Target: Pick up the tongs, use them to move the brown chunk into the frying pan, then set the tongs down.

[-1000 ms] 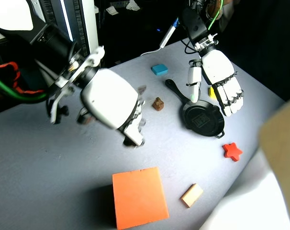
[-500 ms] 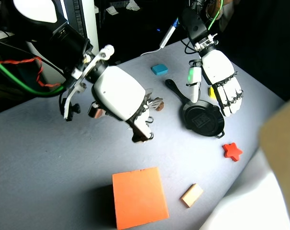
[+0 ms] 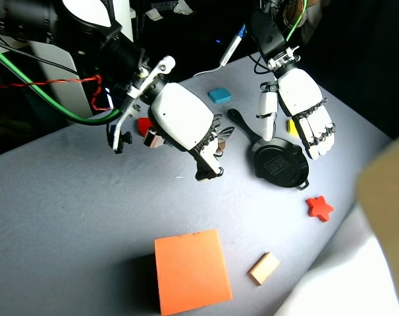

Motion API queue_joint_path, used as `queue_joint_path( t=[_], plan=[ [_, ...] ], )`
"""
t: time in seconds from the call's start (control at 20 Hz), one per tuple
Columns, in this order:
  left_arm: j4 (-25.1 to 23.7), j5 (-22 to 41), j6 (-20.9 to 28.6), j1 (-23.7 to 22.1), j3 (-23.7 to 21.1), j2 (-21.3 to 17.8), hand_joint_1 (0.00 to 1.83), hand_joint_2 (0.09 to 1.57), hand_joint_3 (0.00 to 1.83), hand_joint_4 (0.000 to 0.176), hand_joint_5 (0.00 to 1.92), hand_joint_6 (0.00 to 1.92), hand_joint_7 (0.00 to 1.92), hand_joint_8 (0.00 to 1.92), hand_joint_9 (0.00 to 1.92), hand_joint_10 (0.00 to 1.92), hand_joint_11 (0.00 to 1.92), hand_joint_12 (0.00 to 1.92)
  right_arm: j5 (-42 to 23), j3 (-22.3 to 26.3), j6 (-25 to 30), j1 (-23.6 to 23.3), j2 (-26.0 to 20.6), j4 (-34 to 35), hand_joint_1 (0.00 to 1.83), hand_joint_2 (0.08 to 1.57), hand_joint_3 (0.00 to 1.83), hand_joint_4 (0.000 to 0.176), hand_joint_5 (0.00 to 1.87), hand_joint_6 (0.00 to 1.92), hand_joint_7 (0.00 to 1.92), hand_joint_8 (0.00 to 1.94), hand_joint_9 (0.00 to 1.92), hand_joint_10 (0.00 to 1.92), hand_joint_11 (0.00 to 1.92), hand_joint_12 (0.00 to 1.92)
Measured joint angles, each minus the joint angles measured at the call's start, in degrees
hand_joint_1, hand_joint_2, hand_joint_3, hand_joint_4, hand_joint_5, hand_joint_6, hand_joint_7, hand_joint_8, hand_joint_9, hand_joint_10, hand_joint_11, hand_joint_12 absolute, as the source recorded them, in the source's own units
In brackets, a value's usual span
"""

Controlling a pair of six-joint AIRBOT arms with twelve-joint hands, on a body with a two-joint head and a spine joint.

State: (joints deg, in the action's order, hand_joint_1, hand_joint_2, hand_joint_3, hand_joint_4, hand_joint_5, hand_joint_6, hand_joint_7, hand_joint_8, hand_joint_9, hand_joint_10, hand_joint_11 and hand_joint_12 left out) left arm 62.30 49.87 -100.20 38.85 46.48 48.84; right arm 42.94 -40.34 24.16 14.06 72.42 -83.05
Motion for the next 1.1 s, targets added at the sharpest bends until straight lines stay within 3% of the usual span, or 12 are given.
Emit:
queue_joint_path(
  t=[0.05, 0.15, 0.25, 0.4, 0.6, 0.65, 0.8, 0.9, 1.05, 1.1],
  plan=[
    [-0.04, -0.02, -0.02, 0.0, 0.0, 0.0, 0.0, 1.32, 0.0, 0.016, 0.06, 0.0, 0.03, 0.0, 0.03, 0.0, 0.0, 0.25, -0.02, -0.15, 0.0, 0.17, 0.26, 0.2, 1.0, 1.21, 0.0, 0.0, 0.82, 0.22, 0.94, 0.01, 0.65, 0.51, 0.21, 1.49],
    [-0.04, 0.0, -0.02, 0.0, 0.0, 0.0, 0.0, 1.34, 0.0, 0.014, 0.07, 0.0, 0.05, 0.0, 0.06, 0.01, 0.0, 0.33, 0.02, -1.16, 0.35, 0.42, 0.81, -0.17, 1.03, 1.2, 0.0, 0.0, 0.82, 0.22, 0.94, 0.01, 0.65, 0.51, 0.22, 1.5],
    [0.02, 0.26, -0.02, 0.0, 0.0, 0.0, 0.0, 1.32, 0.0, 0.023, 0.05, 0.0, 0.06, 0.01, 0.05, 0.0, 0.0, 0.27, 0.04, -1.97, 0.48, 0.52, 1.07, -0.11, 1.01, 1.21, 0.0, 0.0, 0.82, 0.21, 0.94, 0.01, 0.65, 0.51, 0.21, 1.5],
    [-0.04, 0.74, -0.02, 0.0, 0.07, 0.31, 0.0, 1.31, 0.0, 0.032, 0.05, 0.01, 0.07, 0.0, 0.07, 0.01, 0.0, 0.38, -0.28, -3.61, 0.94, 0.52, 1.7, -1.05, 0.98, 1.23, 0.01, 0.0, 0.81, 0.2, 0.92, 0.0, 0.64, 0.51, 0.2, 1.5],
    [0.09, 0.76, -0.02, 0.0, 0.07, 0.31, 0.0, 1.32, 0.0, 0.017, 0.09, 0.01, 0.07, 0.0, 0.07, 0.0, 0.0, 0.38, -0.94, -5.05, 1.31, 1.62, 1.88, -1.44, 1.0, 1.22, 0.0, 0.0, 0.81, 0.21, 0.92, 0.0, 0.64, 0.51, 0.2, 1.5],
    [0.11, 0.76, -0.02, 0.0, 0.07, 0.31, 0.0, 1.32, 0.0, 0.02, 0.11, 0.02, 0.09, 0.01, 0.09, 0.01, 0.0, 0.46, -1.18, -5.05, 1.42, 1.99, 1.88, -1.4, 0.99, 1.22, 0.0, 0.0, 0.81, 0.21, 0.92, 0.0, 0.64, 0.51, 0.2, 1.5],
    [0.02, 0.76, -0.02, 0.0, 0.07, 0.31, 0.0, 1.32, 0.0, 0.032, 0.04, 0.0, 0.05, 0.0, 0.05, 0.0, 0.0, 0.33, -2.1, -5.07, 2.78, 2.32, 2.12, -3.23, 0.98, 1.23, 0.01, 0.0, 0.79, 0.2, 0.91, 0.0, 0.62, 0.52, 0.18, 1.51],
    [0.11, 0.76, -0.02, 0.0, 0.07, 0.31, 0.0, 1.33, 0.0, 0.023, 0.01, 0.0, 0.06, 0.0, 0.05, 0.0, 0.0, 0.27, -2.71, -5.07, 2.91, 2.32, 2.43, -3.56, 1.0, 1.21, 0.0, 0.0, 0.81, 0.21, 0.93, 0.01, 0.64, 0.52, 0.2, 1.51],
    [0.07, 0.76, -0.02, 0.0, 0.07, 0.31, 0.0, 1.31, 0.0, 0.027, 0.05, 0.01, 0.1, 0.01, 0.1, 0.01, 0.0, 0.44, -2.8, -5.07, 2.91, 2.32, 2.45, -3.58, 0.99, 1.21, 0.0, 0.0, 0.79, 0.2, 0.91, 0.0, 0.63, 0.52, 0.19, 1.5],
    [0.07, 0.76, -0.02, 0.0, 0.07, 0.31, 0.0, 1.31, 0.0, 0.021, 0.04, 0.0, 0.06, 0.0, 0.08, 0.01, 0.0, 0.4, -2.75, -5.09, 2.93, 2.34, 2.45, -3.61, 1.0, 1.21, 0.0, 0.0, 0.79, 0.2, 0.91, 0.0, 0.63, 0.51, 0.19, 1.5]
  ],
)
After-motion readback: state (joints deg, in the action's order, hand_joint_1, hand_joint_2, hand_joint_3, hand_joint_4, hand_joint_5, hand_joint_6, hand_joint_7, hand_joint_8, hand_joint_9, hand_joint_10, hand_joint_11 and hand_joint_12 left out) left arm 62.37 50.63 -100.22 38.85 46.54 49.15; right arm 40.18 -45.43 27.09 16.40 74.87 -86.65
